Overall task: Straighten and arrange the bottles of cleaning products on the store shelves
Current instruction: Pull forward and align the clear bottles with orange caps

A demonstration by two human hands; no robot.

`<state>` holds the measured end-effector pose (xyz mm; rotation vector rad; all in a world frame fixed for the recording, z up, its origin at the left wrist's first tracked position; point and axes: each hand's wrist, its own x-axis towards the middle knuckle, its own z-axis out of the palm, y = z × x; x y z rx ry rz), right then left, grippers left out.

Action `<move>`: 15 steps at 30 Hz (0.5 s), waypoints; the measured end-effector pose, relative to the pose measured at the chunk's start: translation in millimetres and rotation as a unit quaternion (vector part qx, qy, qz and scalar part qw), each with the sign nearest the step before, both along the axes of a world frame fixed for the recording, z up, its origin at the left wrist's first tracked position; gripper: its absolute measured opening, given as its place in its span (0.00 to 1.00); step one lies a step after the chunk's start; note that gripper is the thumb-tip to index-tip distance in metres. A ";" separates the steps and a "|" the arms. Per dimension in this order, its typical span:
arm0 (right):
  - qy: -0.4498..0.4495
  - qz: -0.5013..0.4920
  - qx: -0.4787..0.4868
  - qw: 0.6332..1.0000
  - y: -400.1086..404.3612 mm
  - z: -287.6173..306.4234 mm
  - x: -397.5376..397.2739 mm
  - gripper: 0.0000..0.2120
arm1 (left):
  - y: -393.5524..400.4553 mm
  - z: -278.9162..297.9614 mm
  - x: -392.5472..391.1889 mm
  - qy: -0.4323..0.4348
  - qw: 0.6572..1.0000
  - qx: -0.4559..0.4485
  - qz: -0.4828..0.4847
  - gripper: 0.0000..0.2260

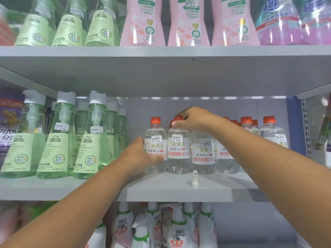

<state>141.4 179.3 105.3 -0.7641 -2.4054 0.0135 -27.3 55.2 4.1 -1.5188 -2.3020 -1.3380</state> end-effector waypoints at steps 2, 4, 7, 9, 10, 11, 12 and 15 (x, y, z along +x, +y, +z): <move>0.002 -0.011 0.010 1.000 -1.4 -3.5 0.6 0.25 | -2.4 1.0 3.0 -0.014 1.000 -0.006 -0.004 0.28; 0.012 -0.020 0.040 0.999 -2.8 -10.5 4.7 0.29 | -9.6 4.5 10.4 -0.026 1.000 0.003 0.000 0.36; 0.142 0.030 0.062 0.987 -28.2 -35.8 34.4 0.29 | -45.0 2.5 32.3 -0.024 0.980 0.197 0.013 0.35; 0.262 0.110 0.068 0.956 -60.1 -78.0 72.4 0.21 | -76.1 -20.2 54.3 -0.059 0.921 0.380 -0.064 0.21; 0.320 0.151 0.060 0.933 -77.3 -111.1 93.0 0.16 | -88.2 -44.5 66.6 -0.096 0.896 0.422 -0.104 0.16; 0.377 0.188 0.049 0.906 -92.5 -147.6 111.3 0.12 | -98.4 -73.0 77.0 -0.129 0.883 0.429 -0.137 0.14; 0.418 0.200 0.038 0.885 -101.7 -185.1 124.2 0.09 | -102.9 -107.9 83.1 -0.154 0.882 0.418 -0.155 0.14; 0.408 0.110 -0.083 0.902 -86.6 -296.7 135.6 0.10 | -92.2 -217.8 77.9 -0.173 0.916 0.362 -0.029 0.16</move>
